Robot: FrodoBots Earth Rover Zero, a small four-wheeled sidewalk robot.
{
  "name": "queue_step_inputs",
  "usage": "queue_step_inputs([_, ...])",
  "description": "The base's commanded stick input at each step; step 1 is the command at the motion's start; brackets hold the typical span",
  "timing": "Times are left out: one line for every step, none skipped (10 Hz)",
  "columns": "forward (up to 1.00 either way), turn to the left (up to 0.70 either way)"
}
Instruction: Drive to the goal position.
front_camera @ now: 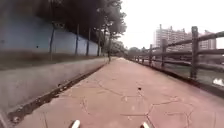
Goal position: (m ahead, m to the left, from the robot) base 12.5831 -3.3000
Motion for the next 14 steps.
queue_step_inputs([0.7, 0.0])
queue_step_inputs([0.7, 0.0])
queue_step_inputs([0.7, 0.0])
queue_step_inputs([0.7, 0.0])
queue_step_inputs([0.7, 0.0])
queue_step_inputs([0.7, 0.0])
queue_step_inputs([0.7, 0.0])
queue_step_inputs([0.7, 0.0])
queue_step_inputs([0.7, 0.0])
queue_step_inputs([0.7, 0.0])
queue_step_inputs([0.7, 0.0])
queue_step_inputs([0.7, 0.0])
queue_step_inputs([0.7, 0.0])
queue_step_inputs([0.7, 0.0])
